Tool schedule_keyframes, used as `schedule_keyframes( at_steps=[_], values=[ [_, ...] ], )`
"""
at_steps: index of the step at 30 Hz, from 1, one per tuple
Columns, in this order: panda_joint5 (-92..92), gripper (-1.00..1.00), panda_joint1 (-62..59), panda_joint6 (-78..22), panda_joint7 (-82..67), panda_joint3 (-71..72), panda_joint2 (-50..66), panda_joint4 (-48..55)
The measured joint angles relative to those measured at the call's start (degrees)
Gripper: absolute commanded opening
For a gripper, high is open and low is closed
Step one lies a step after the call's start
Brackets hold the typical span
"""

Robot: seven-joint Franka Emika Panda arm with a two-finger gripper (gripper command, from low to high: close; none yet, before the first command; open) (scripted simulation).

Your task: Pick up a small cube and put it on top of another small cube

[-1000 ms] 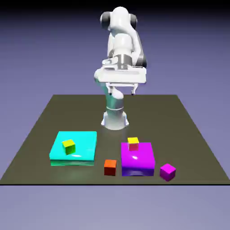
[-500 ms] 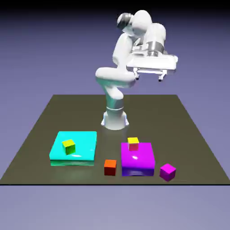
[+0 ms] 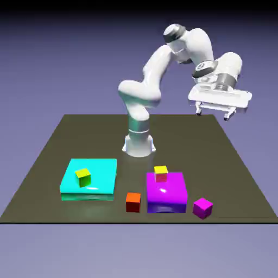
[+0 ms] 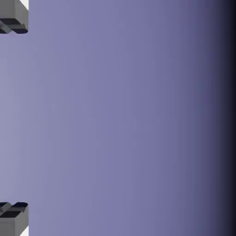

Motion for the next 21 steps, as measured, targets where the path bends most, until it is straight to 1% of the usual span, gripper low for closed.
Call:
schedule_keyframes(
  at_steps=[21],
  values=[
    [-5.02,0.0,-27.7,-12.32,43.51,43.61,-10.84,14.82]
  ],
)
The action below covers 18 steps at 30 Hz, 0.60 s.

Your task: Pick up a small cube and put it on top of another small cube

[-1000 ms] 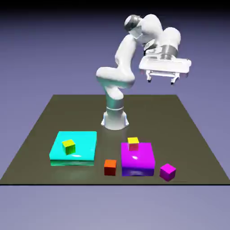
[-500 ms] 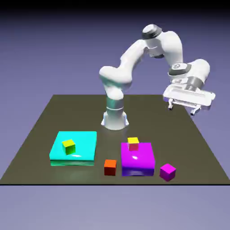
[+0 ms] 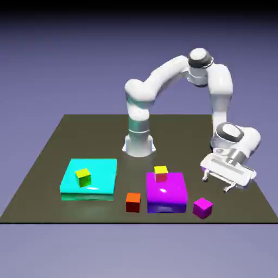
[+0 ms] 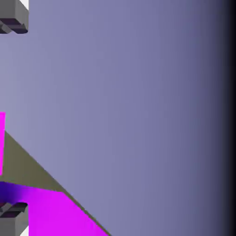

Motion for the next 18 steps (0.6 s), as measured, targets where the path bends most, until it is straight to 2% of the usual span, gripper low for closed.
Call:
schedule_keyframes(
  at_steps=[2,4,5,7,10,13,18],
  values=[
    [-0.17,0.0,-0.94,-0.42,1.48,1.48,-0.37,0.5],
    [0.11,0.0,-5.09,3.79,2.35,3.2,-4.19,1.56],
    [0.24,-1.0,-7.13,5.86,2.77,4.04,-6.07,2.07],
    [0.21,-1.0,-7.13,5.9,2.8,4.04,-6.08,2.08],
    [-0.23,-1.0,-0.92,-0.39,1.5,1.47,-0.35,0.5],
    [2.49,-1.0,1.86,-3.72,-5.99,-1.08,3.13,0.18],
    [11.02,-1.0,-7.33,-8.58,-14.92,-9.39,2.38,-5.63]
  ],
)
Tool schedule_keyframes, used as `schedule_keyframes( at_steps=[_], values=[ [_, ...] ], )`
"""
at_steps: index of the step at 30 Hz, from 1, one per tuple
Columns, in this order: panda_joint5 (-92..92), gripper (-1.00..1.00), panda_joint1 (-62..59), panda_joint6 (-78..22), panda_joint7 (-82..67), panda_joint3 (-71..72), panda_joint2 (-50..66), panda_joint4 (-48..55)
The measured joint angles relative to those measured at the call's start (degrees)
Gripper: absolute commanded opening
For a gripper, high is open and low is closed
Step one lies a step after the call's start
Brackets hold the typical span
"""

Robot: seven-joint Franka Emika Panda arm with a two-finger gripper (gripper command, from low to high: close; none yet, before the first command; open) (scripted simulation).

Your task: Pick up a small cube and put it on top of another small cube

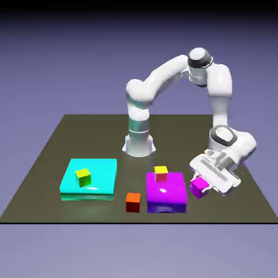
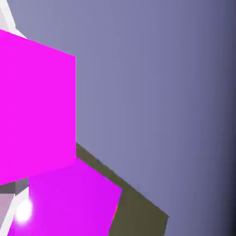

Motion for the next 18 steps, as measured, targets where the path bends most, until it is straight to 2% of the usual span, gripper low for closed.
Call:
schedule_keyframes(
  at_steps=[9,12,15,16,18],
  values=[
    [12.38,-1.0,-18.69,-5.39,-8.66,-12.17,-4.55,-9.85],
    [11.83,-1.0,-22.15,-3.82,-4.81,-11.72,-7.13,-10.56],
    [13.68,-1.0,-27.49,3.65,-4.26,-6.95,-8.49,-12.7],
    [14.02,1.0,-28.47,5.01,-4.16,-6.08,-8.74,-13.09],
    [14.04,1.0,-28.47,4.95,-4.18,-6.08,-8.74,-13.09]
  ],
)
